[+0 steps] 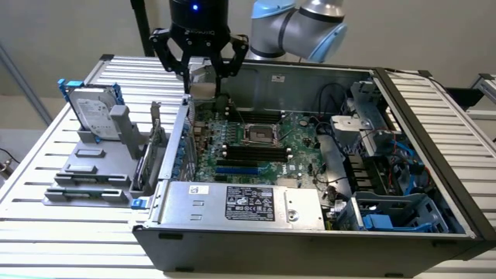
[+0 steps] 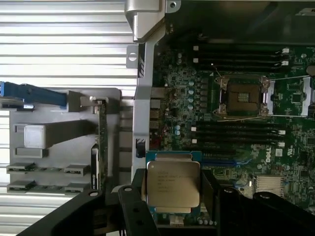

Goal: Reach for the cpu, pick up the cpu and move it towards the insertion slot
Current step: 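Pick up the cpu and move it towards the insertion slot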

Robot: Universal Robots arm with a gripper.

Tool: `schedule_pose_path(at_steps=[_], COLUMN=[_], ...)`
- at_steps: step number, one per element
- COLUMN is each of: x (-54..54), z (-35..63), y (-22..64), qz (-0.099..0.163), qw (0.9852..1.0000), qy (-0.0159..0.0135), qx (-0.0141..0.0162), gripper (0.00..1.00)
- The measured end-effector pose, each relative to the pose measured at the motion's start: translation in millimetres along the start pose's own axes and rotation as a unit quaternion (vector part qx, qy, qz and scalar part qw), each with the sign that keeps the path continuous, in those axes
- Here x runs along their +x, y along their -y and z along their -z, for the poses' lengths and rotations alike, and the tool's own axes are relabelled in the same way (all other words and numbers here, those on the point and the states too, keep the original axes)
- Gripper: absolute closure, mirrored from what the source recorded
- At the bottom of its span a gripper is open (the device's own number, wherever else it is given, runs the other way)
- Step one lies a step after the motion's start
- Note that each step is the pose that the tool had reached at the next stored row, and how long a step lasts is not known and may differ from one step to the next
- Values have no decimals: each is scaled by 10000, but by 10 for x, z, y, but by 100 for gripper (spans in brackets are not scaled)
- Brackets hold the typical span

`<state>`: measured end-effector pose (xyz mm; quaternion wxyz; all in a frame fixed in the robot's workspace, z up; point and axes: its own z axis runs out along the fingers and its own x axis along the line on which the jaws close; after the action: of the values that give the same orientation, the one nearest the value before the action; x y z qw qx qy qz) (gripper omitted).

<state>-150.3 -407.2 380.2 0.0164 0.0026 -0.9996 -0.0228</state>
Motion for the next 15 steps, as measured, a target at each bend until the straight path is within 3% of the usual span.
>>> schedule_pose_path(at_steps=[9, 15], x=[-414, -666], z=[-50, -115], y=[-131, -275], qz=[0, 0], qw=[10000, 10000], qy=[0, 1], qx=[0, 1], gripper=[45, 45])
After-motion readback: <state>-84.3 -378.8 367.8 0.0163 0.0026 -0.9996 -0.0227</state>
